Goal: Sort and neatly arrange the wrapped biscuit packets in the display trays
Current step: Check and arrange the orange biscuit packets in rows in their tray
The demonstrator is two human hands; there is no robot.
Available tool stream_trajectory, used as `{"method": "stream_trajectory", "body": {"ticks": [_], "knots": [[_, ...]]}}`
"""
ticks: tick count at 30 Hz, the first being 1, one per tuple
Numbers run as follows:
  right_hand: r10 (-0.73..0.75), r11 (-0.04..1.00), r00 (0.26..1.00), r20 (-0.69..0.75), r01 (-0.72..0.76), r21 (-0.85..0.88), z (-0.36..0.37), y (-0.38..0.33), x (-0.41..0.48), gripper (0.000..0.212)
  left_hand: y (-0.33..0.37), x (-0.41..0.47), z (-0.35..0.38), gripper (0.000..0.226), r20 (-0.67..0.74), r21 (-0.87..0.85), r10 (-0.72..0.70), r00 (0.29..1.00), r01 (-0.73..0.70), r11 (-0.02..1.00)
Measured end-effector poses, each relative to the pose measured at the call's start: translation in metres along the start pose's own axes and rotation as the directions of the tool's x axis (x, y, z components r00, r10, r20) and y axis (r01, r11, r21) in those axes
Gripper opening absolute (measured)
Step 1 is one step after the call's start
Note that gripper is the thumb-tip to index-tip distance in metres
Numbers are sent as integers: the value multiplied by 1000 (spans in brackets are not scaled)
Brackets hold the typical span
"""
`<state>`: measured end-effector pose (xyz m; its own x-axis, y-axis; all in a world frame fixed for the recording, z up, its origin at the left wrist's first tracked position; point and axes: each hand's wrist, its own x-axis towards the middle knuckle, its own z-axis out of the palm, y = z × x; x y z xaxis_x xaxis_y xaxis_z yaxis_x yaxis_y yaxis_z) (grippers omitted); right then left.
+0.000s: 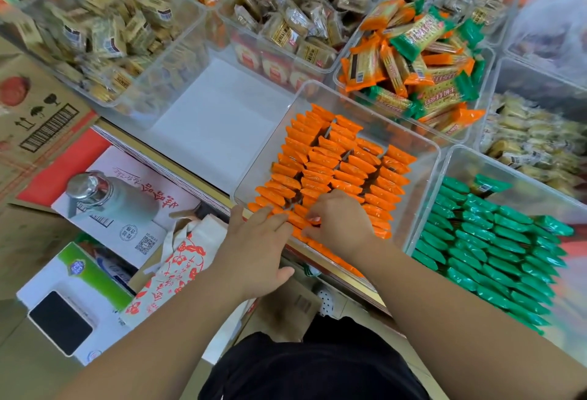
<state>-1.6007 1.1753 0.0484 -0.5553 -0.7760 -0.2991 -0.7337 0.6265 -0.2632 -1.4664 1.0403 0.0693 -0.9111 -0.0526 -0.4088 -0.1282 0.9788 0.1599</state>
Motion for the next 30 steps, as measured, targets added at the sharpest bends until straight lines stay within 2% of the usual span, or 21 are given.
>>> {"method": "stream_trajectory", "body": {"ticks": [7, 13, 17, 22, 27, 30], "knots": [[-16, 999, 1000, -18, 15, -51, 6, -5, 1, 21, 11, 7, 2, 62, 13, 9, -62, 998, 62, 998], [62, 996, 993, -97, -56, 70, -4, -8, -1, 12, 20, 13, -2, 55, 16, 47, -124, 992, 123, 991], [160, 965, 971, -176, -117, 233, -22, -3, -15, 8, 18, 17, -4, 56, 37, 66, -96, 995, 94, 993], [323, 866, 916, -238, -184, 465, -47, 19, -44, 16, 11, 26, -5, 52, 49, 44, -41, 998, 39, 998], [379, 820, 895, -235, -207, 533, -50, 34, -65, 16, 4, 27, -1, 74, 108, 59, 32, 994, -39, 998], [386, 816, 890, -242, -207, 540, -44, 36, -71, 16, 5, 29, -5, 63, 93, 14, 66, 994, -67, 998]]}}
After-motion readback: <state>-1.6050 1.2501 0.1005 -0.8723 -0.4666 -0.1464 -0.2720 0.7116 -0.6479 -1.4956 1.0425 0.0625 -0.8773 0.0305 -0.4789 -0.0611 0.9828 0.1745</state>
